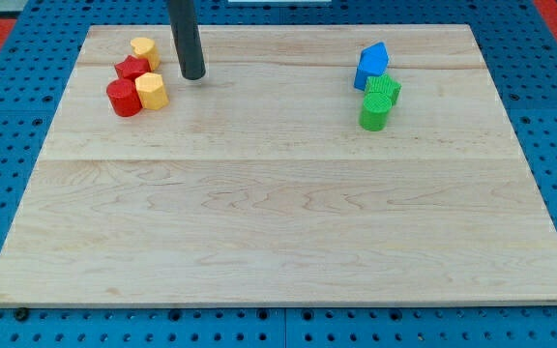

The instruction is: Move the yellow hexagon to the bottom side of the red circle

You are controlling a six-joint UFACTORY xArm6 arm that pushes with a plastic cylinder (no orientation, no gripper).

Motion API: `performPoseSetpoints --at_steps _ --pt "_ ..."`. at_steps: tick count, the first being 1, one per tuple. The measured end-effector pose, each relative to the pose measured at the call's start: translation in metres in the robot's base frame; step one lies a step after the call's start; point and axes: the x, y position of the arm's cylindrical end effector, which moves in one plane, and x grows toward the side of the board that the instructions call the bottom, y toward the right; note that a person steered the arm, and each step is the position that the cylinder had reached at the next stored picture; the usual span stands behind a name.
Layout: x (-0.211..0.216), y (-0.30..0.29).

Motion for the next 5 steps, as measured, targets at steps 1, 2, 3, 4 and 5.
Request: performPoseSetpoints --at_steps 1,2,3,4,5 --pt "-0.001 -0.02" --pt "0.018 -0.031" --pt "0.032 -0.03" --pt "0.05 -0.03" --pt "0.066 -0.029"
